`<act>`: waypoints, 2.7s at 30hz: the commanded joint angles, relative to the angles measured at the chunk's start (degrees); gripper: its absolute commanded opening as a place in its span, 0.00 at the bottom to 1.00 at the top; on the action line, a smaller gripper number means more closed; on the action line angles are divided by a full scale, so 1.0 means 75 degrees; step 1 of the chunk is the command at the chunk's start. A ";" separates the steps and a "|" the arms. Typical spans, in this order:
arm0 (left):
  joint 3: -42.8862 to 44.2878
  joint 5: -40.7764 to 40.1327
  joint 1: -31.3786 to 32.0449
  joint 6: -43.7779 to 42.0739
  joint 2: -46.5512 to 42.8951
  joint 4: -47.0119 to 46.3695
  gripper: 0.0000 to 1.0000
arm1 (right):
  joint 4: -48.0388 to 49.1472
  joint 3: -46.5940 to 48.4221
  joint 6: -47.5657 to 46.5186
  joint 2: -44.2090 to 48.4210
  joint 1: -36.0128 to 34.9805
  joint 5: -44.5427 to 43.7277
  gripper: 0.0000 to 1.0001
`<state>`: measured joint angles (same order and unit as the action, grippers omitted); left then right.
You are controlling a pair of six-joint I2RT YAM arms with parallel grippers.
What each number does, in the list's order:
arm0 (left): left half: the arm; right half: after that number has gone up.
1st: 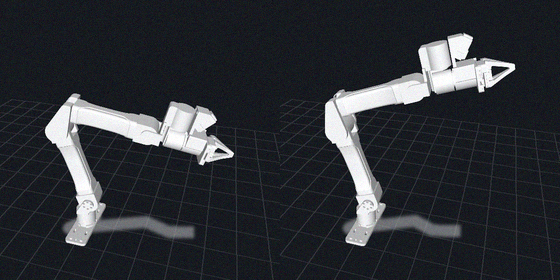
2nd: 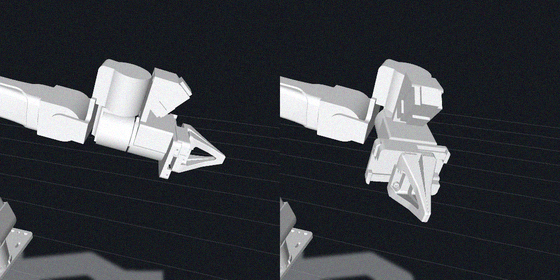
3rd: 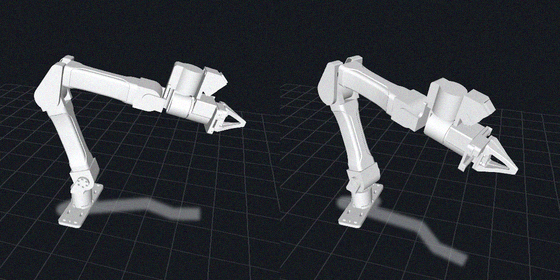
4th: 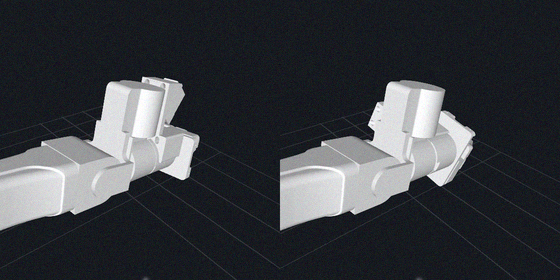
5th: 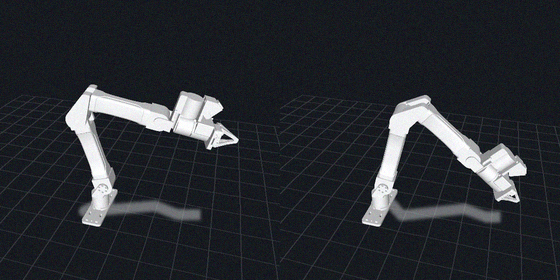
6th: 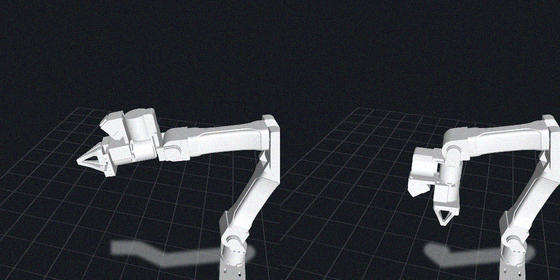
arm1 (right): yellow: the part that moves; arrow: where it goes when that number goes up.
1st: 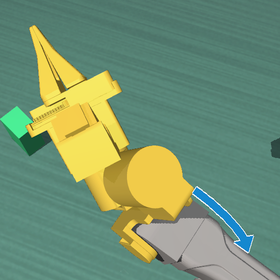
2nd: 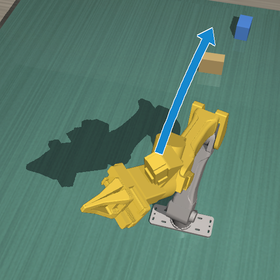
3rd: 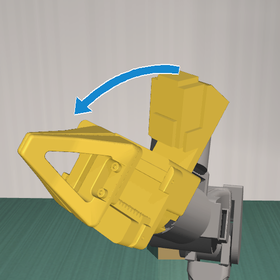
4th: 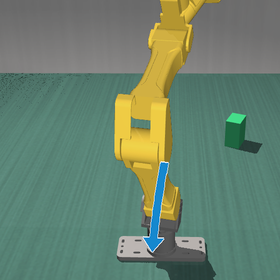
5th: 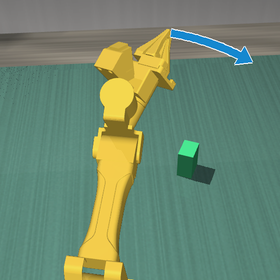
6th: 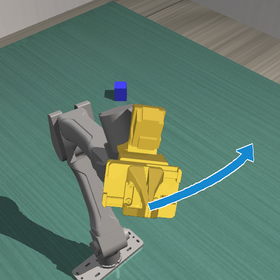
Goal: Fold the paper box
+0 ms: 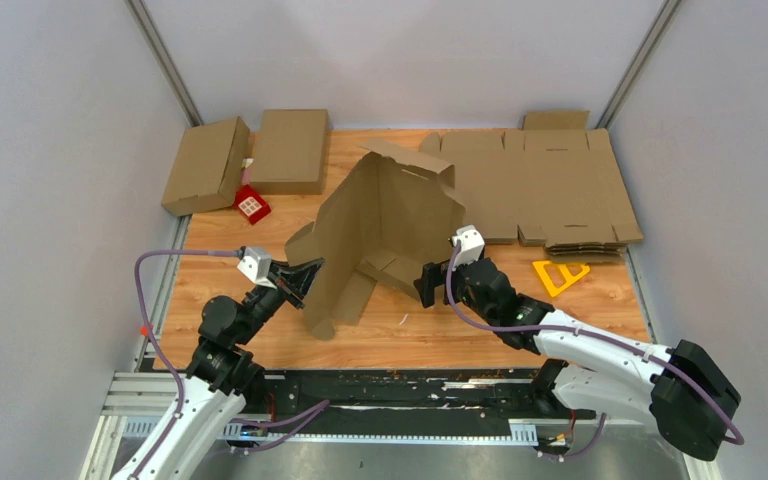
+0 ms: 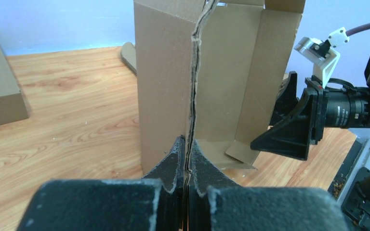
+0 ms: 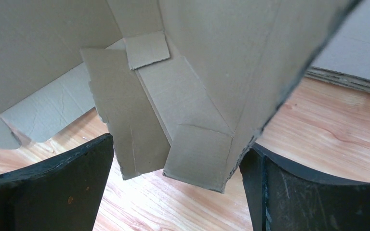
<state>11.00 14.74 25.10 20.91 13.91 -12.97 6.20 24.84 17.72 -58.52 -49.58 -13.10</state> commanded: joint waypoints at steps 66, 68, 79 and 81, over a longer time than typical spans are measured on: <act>0.0293 0.0739 0.0040 0.0283 0.0209 0.0195 0.00 | -0.0653 0.2309 0.0223 -0.3479 0.0170 -0.2181 0.55; 0.0296 0.0764 0.0040 0.0283 0.0247 0.0172 0.00 | -0.0651 0.2367 0.0356 -0.3608 0.0281 -0.2219 0.54; 0.0279 0.0791 0.0040 0.0268 0.0321 0.0161 0.00 | -0.0446 0.2469 0.0152 -0.3778 0.0759 -0.1968 0.54; 0.0279 0.0810 0.0040 0.0271 0.0346 0.0145 0.00 | -0.0533 0.2685 0.0015 -0.3990 0.0754 -0.1922 0.56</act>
<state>11.75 18.87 25.10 21.67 15.25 -13.61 1.54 41.28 18.96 -85.76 -44.51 -27.53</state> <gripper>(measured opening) 0.009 0.542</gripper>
